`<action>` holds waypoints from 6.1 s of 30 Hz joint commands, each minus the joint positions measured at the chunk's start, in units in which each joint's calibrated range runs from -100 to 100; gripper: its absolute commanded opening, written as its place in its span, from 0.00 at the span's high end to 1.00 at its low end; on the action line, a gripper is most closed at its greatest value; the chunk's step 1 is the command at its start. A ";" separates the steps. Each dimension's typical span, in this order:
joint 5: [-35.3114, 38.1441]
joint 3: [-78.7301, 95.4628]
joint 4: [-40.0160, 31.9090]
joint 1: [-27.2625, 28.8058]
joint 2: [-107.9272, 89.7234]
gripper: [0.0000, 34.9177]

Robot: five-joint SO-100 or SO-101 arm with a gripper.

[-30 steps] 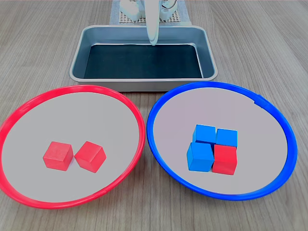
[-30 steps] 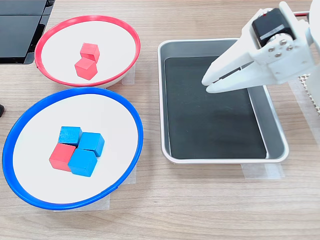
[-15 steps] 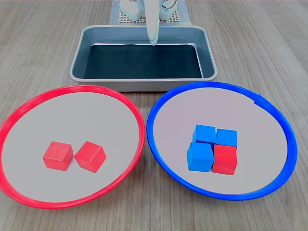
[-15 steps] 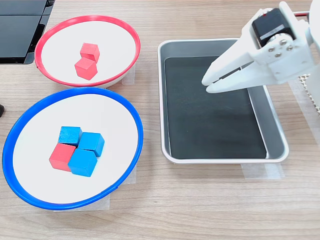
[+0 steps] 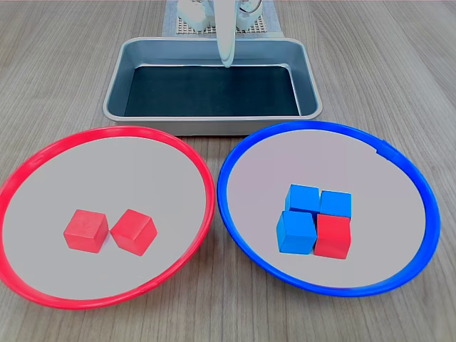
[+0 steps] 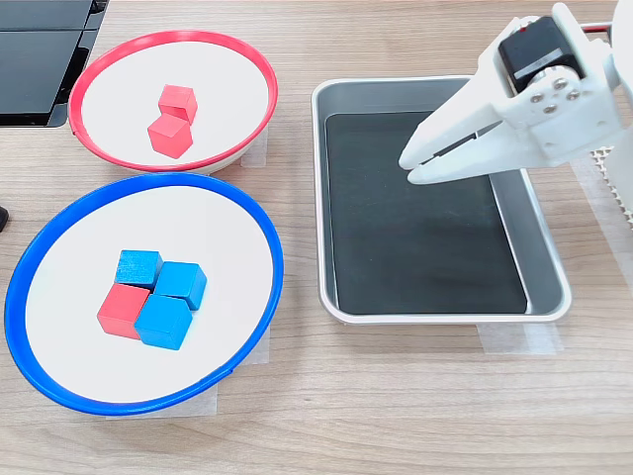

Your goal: Relocate any red block in the blue dish to the red dish, correcting any misplacement.

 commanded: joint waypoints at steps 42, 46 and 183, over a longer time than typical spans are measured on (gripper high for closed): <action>41.12 -85.66 -11.52 -0.68 93.90 0.96; 41.12 -92.49 -9.79 -1.63 100.55 0.85; 39.32 -105.14 5.16 7.32 106.78 0.99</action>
